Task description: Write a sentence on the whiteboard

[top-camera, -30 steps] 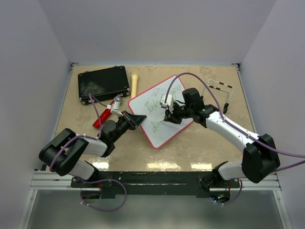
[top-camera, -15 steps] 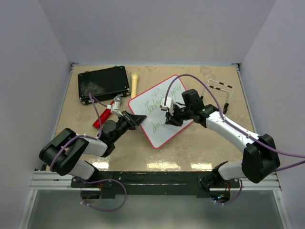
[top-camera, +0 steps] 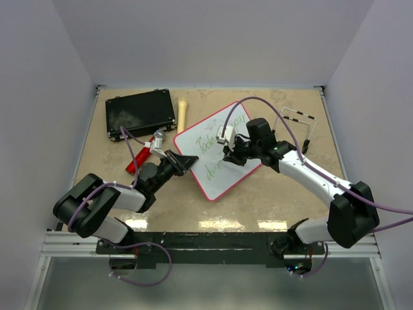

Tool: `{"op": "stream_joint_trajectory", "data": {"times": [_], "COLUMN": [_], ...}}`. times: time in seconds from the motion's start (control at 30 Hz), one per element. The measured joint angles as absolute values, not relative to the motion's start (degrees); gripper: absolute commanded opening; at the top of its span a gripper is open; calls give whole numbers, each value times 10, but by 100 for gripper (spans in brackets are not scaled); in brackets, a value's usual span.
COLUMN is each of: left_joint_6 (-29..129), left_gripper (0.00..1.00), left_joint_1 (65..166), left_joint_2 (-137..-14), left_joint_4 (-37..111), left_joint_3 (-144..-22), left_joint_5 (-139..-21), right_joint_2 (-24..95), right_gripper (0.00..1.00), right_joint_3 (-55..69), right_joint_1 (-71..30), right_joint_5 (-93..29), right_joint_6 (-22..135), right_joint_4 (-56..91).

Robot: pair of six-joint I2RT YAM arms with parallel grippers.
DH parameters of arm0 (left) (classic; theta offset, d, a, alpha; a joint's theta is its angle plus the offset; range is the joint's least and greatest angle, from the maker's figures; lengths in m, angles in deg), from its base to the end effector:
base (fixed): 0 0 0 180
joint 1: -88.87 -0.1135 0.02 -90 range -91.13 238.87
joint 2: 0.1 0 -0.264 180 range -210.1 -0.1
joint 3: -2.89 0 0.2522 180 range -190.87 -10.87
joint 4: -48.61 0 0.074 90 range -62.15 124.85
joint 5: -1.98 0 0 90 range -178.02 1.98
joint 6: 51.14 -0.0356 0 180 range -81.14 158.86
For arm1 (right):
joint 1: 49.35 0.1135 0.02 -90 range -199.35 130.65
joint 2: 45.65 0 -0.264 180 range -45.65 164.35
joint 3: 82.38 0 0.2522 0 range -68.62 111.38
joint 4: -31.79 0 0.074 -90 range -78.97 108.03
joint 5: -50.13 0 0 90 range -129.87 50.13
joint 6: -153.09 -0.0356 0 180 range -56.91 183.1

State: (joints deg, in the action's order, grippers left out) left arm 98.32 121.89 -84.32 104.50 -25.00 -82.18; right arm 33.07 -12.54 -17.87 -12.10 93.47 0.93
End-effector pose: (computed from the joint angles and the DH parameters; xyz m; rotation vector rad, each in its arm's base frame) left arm 0.2015 -0.1353 0.1654 -0.3130 1.7186 -1.3119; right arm 0.2460 0.1701 0.2660 -1.3575 1.7664 0.5570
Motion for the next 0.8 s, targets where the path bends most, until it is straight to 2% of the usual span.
{"op": "stream_joint_trajectory", "data": {"times": [0.3,0.8], "left_joint_6": [983,983], "left_gripper": [0,0], "left_joint_1": [1219,1219], "left_joint_2": [-844,-846], "left_joint_4": [1045,1047], "left_joint_3": [-250,-250], "left_joint_5": [-822,-821], "right_joint_2": [336,346], "right_gripper": [0,0], "right_joint_3": [-118,-117], "right_joint_1": [-179,-164], "right_joint_5": [-116,-58], "right_joint_6": [952,1045], "right_joint_4": [-2,-125]}}
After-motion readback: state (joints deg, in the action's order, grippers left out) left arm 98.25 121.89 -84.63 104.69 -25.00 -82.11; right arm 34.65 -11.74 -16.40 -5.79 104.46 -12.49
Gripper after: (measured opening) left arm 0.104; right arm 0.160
